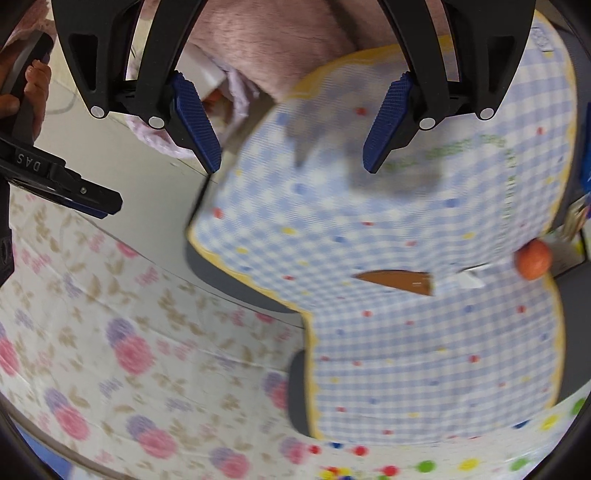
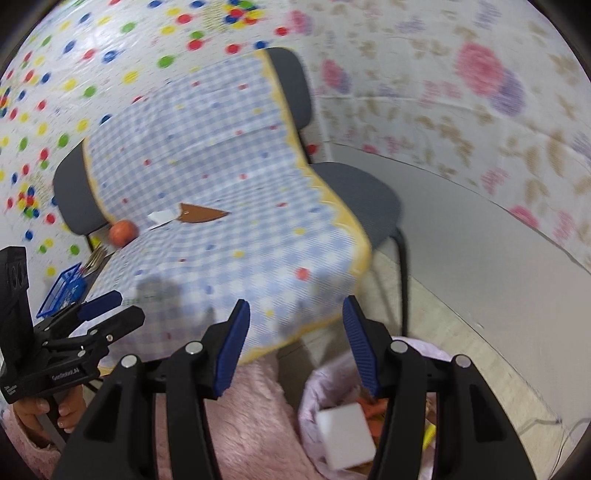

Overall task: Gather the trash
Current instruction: 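Grasp the small white paper with the left tool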

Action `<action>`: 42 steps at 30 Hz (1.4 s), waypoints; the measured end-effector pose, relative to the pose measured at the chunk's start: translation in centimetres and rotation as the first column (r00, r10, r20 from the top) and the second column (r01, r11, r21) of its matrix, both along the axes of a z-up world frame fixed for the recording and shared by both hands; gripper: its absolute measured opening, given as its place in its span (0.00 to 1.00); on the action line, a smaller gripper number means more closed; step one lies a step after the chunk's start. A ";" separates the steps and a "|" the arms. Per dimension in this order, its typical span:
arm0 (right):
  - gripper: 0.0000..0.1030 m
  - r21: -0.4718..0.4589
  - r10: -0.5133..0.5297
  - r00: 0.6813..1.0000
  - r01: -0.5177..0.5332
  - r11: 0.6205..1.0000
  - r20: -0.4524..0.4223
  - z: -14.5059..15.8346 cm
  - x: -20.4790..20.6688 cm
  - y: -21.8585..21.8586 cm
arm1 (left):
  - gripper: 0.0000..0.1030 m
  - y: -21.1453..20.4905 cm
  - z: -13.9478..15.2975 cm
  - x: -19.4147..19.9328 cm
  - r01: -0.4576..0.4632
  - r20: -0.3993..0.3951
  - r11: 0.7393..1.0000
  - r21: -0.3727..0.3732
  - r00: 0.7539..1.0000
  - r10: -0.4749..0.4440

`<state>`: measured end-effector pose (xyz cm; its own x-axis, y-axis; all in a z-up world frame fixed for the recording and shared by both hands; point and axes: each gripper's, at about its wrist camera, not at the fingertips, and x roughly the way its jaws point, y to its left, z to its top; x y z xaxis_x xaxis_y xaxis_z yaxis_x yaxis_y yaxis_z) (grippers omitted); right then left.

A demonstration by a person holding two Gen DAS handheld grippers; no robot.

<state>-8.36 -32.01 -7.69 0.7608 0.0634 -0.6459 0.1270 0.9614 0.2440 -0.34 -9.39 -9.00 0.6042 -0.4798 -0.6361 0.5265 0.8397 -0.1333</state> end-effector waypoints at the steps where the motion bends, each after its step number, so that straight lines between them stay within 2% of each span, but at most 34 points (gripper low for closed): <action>1: 0.51 -0.005 0.018 1.000 -0.018 1.000 0.000 0.0 0.7 0.5 | 0.77 0.7 0.0 0.4 -0.022 0.000 1.000 -0.004 1.000 0.022; 5: 0.54 -0.028 0.102 0.995 -0.102 0.994 -0.006 0.1 4.1 2.9 | 0.78 3.5 -0.4 2.4 -0.115 -0.001 0.993 0.000 0.993 0.115; 13: 0.60 -0.070 0.226 0.974 -0.226 0.972 -0.006 -0.1 11.7 6.6 | 0.78 9.4 -0.3 7.1 -0.305 0.005 0.952 0.022 0.952 0.305; 20: 0.61 -0.044 0.277 0.961 -0.278 0.960 -0.023 -1.0 18.7 9.0 | 0.78 12.1 0.4 12.5 -0.395 0.014 0.918 0.038 0.919 0.395; 26: 0.60 -0.053 0.304 0.952 -0.303 0.951 0.015 -0.9 23.0 10.2 | 0.78 13.4 0.7 19.5 -0.450 -0.031 0.893 0.013 0.893 0.450; 29: 0.55 -0.056 0.305 0.952 -0.303 0.951 0.038 -0.6 24.4 10.1 | 0.76 12.8 0.1 23.3 -0.456 -0.053 0.889 0.034 0.888 0.457; 32: 0.33 -0.059 0.302 0.952 -0.300 0.952 0.050 -0.5 25.6 9.8 | 0.67 11.5 -1.0 26.3 -0.440 -0.078 0.895 0.069 0.892 0.445; 33: 0.22 -0.062 0.301 0.952 -0.298 0.953 0.050 -0.6 26.1 9.7 | 0.63 11.3 -1.3 26.9 -0.433 -0.087 0.898 0.074 0.894 0.439; 34: 0.19 -0.061 0.302 0.952 -0.299 0.952 0.049 -0.7 26.4 9.5 | 0.61 10.8 -1.8 28.0 -0.421 -0.105 0.904 0.080 0.898 0.428; 36: 0.18 -0.057 0.301 0.953 -0.298 0.953 0.045 -0.9 27.0 9.2 | 0.50 10.4 -2.5 29.4 -0.412 -0.131 0.908 0.083 0.898 0.419; 42: 0.18 -0.028 0.280 0.960 -0.279 0.960 0.033 -1.6 27.7 7.5 | 0.30 9.7 -3.9 33.5 -0.409 -0.203 0.909 0.088 0.886 0.418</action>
<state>19.38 -24.52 -9.30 0.7381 0.2620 -0.6218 -0.1559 0.9628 0.2206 33.16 0.34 -12.91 0.5904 -0.1869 -0.7852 0.0938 0.9821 -0.1633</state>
